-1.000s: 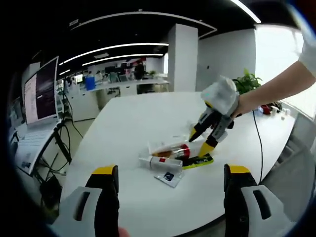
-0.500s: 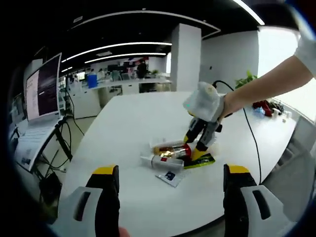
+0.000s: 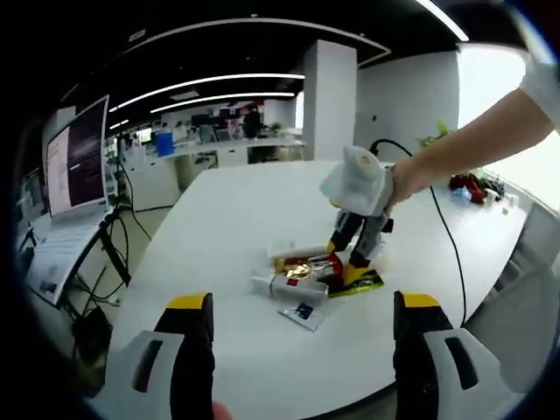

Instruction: Arrange the skincare products in the storage area until every visible bottle or jar stands upright without overlapping.

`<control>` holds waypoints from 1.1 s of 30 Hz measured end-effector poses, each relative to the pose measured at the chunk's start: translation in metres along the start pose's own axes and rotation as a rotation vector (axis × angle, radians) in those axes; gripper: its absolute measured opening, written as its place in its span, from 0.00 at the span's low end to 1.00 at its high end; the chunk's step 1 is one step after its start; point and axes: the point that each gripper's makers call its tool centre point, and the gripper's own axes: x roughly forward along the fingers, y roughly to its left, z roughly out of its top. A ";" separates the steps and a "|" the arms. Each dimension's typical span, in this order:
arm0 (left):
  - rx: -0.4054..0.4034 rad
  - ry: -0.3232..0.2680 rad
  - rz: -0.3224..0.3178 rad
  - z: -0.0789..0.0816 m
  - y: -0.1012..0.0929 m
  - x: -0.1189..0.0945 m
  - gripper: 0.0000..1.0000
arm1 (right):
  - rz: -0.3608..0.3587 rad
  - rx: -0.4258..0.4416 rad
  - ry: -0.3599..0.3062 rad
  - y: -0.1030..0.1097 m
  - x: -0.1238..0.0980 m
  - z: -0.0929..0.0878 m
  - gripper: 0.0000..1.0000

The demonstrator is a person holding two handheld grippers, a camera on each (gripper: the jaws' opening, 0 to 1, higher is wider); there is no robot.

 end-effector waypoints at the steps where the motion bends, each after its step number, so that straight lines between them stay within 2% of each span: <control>1: 0.000 0.000 0.000 0.000 0.000 0.000 0.82 | -0.002 -0.002 0.001 0.000 -0.001 -0.001 0.29; 4: 0.006 0.004 0.001 -0.002 0.001 0.001 0.82 | -0.004 -0.010 0.000 0.002 -0.007 -0.004 0.29; 8: 0.020 0.010 0.002 -0.003 0.001 0.002 0.82 | -0.011 0.025 -0.041 0.003 -0.022 -0.007 0.29; 14: 0.036 0.017 0.000 -0.005 0.001 0.003 0.81 | -0.019 0.110 -0.142 0.007 -0.049 -0.020 0.28; 16: 0.041 0.019 0.001 -0.006 0.001 0.003 0.81 | -0.042 0.161 -0.183 0.005 -0.059 -0.029 0.28; 18: 0.047 0.021 0.001 -0.006 0.001 0.003 0.81 | -0.056 0.169 -0.232 0.006 -0.071 -0.036 0.28; 25: 0.060 0.029 0.002 -0.007 -0.001 0.002 0.81 | -0.114 0.277 -0.364 0.005 -0.112 -0.060 0.28; 30: 0.073 0.041 -0.002 -0.009 -0.003 0.002 0.81 | -0.140 0.351 -0.466 0.008 -0.130 -0.075 0.28; 33: 0.083 0.048 -0.006 -0.009 -0.004 0.002 0.81 | -0.155 0.377 -0.491 0.011 -0.137 -0.084 0.28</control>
